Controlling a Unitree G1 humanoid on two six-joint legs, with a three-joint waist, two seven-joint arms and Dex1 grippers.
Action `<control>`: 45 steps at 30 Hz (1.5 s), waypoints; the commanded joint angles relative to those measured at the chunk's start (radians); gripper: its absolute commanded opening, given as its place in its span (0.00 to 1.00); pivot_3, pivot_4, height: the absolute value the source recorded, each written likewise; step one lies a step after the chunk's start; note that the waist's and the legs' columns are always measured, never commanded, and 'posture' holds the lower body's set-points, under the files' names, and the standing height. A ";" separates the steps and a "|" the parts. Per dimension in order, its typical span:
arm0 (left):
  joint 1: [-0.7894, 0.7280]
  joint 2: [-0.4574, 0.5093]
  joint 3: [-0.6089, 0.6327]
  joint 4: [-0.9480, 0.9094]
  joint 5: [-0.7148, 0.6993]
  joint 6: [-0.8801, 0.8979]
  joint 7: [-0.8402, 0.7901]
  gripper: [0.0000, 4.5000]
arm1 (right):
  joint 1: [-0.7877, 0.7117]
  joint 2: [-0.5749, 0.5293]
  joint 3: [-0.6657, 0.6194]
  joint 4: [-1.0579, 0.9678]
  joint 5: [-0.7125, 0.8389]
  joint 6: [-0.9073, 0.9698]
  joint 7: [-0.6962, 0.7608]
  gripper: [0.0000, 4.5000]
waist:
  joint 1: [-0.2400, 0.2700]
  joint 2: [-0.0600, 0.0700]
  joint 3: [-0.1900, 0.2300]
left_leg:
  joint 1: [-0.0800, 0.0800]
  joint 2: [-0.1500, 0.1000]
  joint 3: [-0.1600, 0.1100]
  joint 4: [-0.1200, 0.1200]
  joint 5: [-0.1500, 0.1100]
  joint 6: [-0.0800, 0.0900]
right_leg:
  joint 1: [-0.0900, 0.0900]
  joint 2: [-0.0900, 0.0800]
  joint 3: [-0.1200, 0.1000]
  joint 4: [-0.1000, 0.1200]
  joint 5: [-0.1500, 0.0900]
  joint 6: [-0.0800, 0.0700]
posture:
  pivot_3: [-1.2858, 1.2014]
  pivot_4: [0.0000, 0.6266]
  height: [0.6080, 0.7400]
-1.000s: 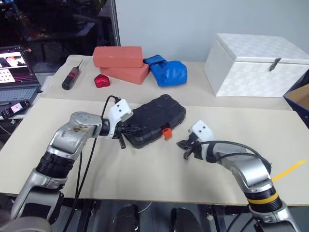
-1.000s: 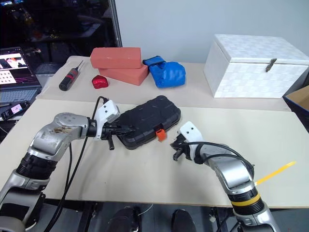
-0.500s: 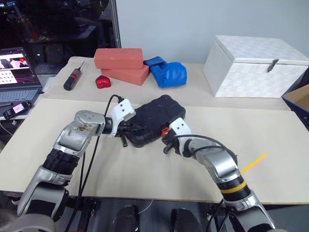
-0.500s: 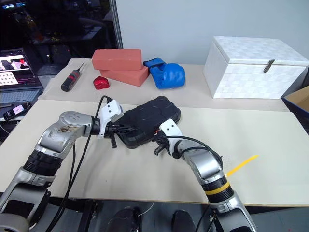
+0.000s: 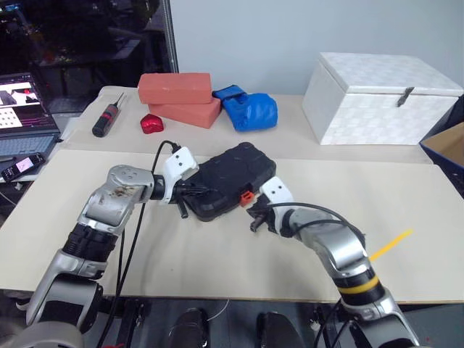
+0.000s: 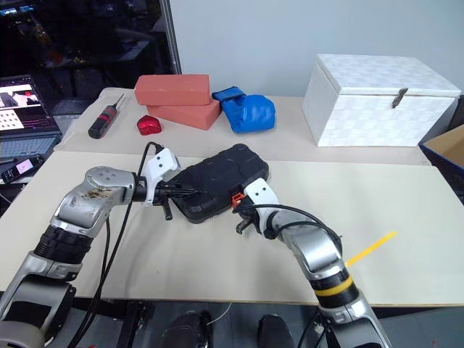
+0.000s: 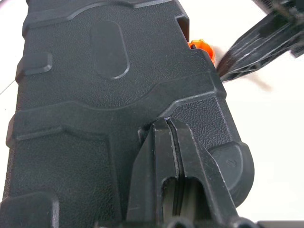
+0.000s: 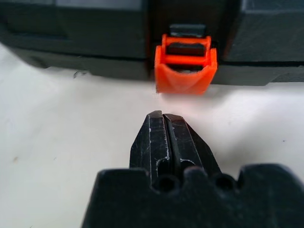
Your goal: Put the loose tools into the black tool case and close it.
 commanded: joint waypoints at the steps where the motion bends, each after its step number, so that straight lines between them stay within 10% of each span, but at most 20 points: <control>1: 0.025 -0.003 -0.044 0.047 0.050 0.013 0.002 0.01 | -0.040 0.048 0.008 0.114 -0.050 -0.166 -0.035 0.00 | 0.000 0.000 0.000 | 0.000 0.000 0.000 0.000 0.000 0.000 | 0.000 0.000 0.000 0.000 0.000 0.000 | 0.52 0.24 1.00; 33: 0.110 -0.027 -0.034 -0.005 0.073 0.031 0.024 0.01 | -0.085 0.173 -0.022 0.134 -0.080 -0.321 -0.043 0.00 | -0.020 0.002 -0.003 | 0.010 0.002 0.000 -0.010 0.001 -0.002 | 0.000 -0.002 0.000 -0.004 0.002 -0.003 | 0.52 0.24 1.00; 45: 0.167 -0.018 0.001 -0.045 0.066 0.044 0.054 0.01 | 0.068 0.101 -0.161 -0.262 0.037 -0.126 -0.055 0.00 | -0.004 0.002 -0.005 | 0.011 0.000 0.002 -0.016 0.001 -0.002 | 0.000 -0.003 0.000 -0.005 0.001 -0.003 | 0.52 0.24 1.00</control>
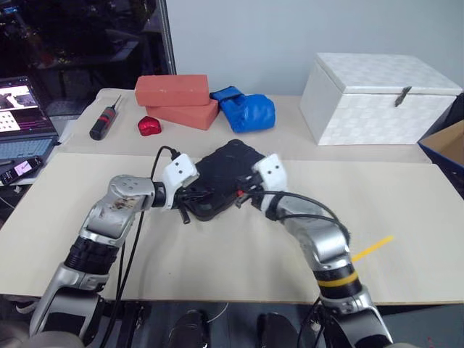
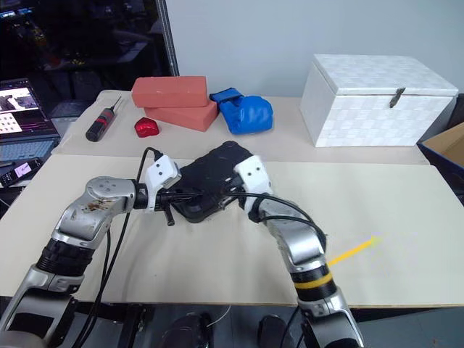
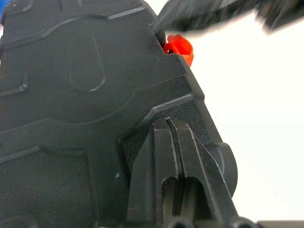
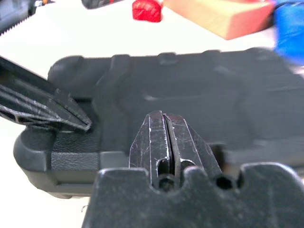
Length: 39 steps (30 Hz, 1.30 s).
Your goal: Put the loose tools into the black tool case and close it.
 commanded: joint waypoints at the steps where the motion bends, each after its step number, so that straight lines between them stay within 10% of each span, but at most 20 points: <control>1: 0.054 0.011 -0.052 0.049 0.034 0.061 0.006 0.01 | 0.045 -0.030 -0.022 -0.119 0.019 0.093 -0.020 0.00 | -0.001 0.000 0.000 | 0.001 0.000 0.000 0.000 0.000 0.000 | 0.000 0.000 0.000 0.000 -0.003 -0.001 | 0.52 0.24 1.00; 39: 0.093 0.000 -0.075 -0.017 0.029 0.097 0.027 0.01 | -0.164 0.091 0.122 0.148 -0.097 0.177 -0.108 0.00 | -0.025 0.000 0.000 | 0.001 0.004 0.000 -0.002 0.000 -0.001 | -0.002 0.000 0.000 -0.002 -0.003 -0.001 | 0.52 0.24 1.00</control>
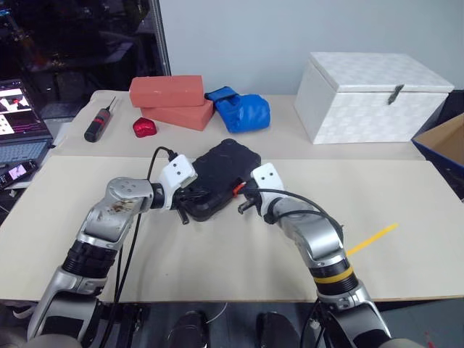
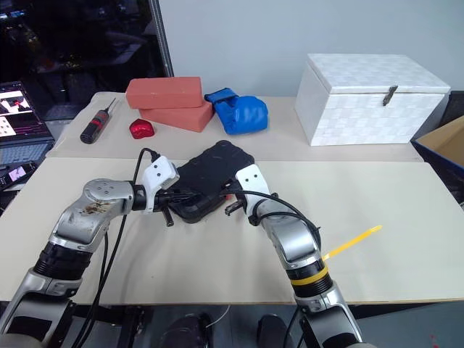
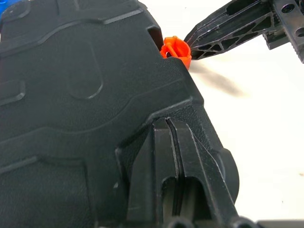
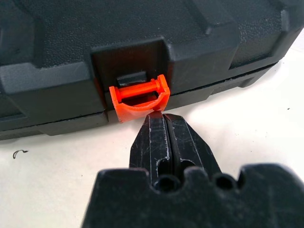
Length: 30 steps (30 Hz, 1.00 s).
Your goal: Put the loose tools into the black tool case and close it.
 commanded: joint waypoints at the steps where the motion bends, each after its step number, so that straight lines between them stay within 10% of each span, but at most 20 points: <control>1: 0.071 -0.004 -0.088 0.019 0.022 0.076 -0.012 0.01 | -0.079 0.045 0.023 -0.029 0.016 -0.037 0.022 0.00 | -0.002 0.000 0.000 | 0.000 0.000 0.000 0.000 0.000 0.000 | 0.000 0.000 0.000 0.000 0.000 0.000 | 0.52 0.24 1.00; 16: 0.098 -0.024 -0.094 0.004 0.018 0.110 0.011 0.01 | -0.120 0.098 0.007 0.002 0.046 -0.021 0.058 0.00 | 0.000 0.001 -0.001 | 0.004 0.006 0.004 -0.003 -0.001 -0.002 | -0.001 0.002 -0.002 -0.001 0.000 -0.004 | 0.52 0.24 1.00; 23: 0.211 -0.148 0.202 -0.161 -0.254 -0.034 0.008 0.01 | 0.058 0.035 -0.149 -0.262 0.197 -0.233 0.182 0.00 | 0.009 0.000 -0.001 | -0.007 0.004 0.004 -0.009 -0.002 -0.002 | -0.002 0.001 -0.002 -0.013 0.010 -0.002 | 0.52 0.24 1.00; 30: 0.407 -0.020 0.386 -0.334 -0.443 0.046 -0.051 0.44 | 0.352 -0.404 -0.366 -0.512 0.386 -0.208 0.518 0.46 | 0.021 -0.001 0.002 | -0.017 0.004 0.005 -0.010 0.002 0.003 | -0.012 0.007 -0.003 -0.011 0.009 -0.002 | 0.52 0.24 1.00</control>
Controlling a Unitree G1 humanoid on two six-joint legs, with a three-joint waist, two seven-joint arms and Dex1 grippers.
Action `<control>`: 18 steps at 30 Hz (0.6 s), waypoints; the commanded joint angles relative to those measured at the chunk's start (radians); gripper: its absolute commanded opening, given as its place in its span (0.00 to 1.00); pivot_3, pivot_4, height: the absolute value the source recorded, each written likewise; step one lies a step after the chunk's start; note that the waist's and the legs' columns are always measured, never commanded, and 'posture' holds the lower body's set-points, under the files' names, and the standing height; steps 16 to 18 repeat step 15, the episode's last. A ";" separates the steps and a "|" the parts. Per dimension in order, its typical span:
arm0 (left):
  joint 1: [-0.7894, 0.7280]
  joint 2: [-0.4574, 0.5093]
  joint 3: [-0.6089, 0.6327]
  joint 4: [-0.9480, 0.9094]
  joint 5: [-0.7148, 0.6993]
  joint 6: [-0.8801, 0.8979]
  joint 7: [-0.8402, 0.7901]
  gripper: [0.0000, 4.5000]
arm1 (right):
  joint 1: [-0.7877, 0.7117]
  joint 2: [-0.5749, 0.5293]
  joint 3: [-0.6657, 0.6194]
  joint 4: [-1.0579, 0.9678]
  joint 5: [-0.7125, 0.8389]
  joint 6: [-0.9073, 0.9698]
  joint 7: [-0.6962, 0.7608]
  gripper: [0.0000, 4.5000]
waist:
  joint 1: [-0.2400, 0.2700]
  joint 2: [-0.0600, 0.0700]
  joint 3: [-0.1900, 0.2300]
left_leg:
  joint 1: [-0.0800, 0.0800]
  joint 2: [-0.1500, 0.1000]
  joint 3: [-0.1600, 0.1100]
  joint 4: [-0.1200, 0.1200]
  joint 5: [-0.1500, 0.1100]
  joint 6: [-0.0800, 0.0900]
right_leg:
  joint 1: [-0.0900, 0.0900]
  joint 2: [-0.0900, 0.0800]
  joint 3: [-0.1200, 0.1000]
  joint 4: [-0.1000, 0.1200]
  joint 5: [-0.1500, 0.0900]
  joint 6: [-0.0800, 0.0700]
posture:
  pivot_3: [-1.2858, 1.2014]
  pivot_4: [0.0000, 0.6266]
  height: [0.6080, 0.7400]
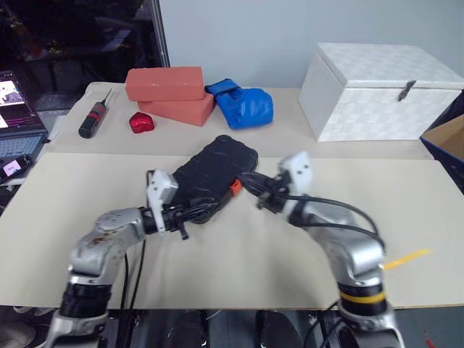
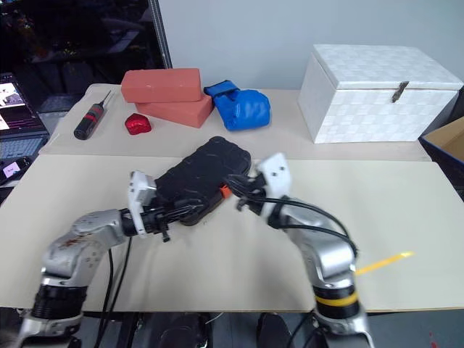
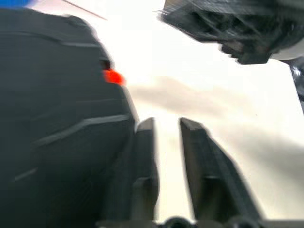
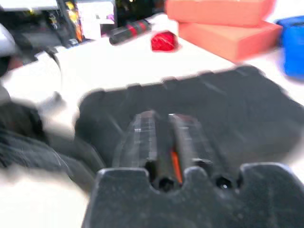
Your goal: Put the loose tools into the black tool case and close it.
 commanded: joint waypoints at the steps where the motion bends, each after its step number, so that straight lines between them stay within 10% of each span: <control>1: 0.085 0.044 0.084 -0.098 -0.074 0.003 -0.024 0.52 | 0.121 -0.175 -0.133 -0.112 0.079 -0.050 0.181 0.53 | 0.005 0.000 0.001 | 0.000 0.000 0.000 0.000 0.000 0.000 | 0.000 0.000 0.000 0.000 0.000 0.000 | 0.52 0.24 1.00; 7: 0.246 0.123 0.199 -0.142 -0.089 -0.037 -0.049 0.99 | 0.329 -0.335 -0.354 -0.084 0.148 -0.152 0.338 0.99 | 0.014 -0.001 0.003 | 0.005 0.002 -0.001 0.004 -0.004 -0.009 | 0.004 0.000 -0.001 0.000 -0.009 -0.001 | 0.52 0.24 1.00; 18: 0.330 0.157 0.234 -0.117 -0.078 -0.100 -0.058 1.00 | 0.453 -0.344 -0.430 -0.021 0.077 -0.371 0.374 1.00 | 0.021 -0.001 0.003 | 0.008 0.004 -0.001 0.005 -0.005 -0.010 | 0.003 -0.002 -0.001 -0.001 -0.009 -0.001 | 0.52 0.24 1.00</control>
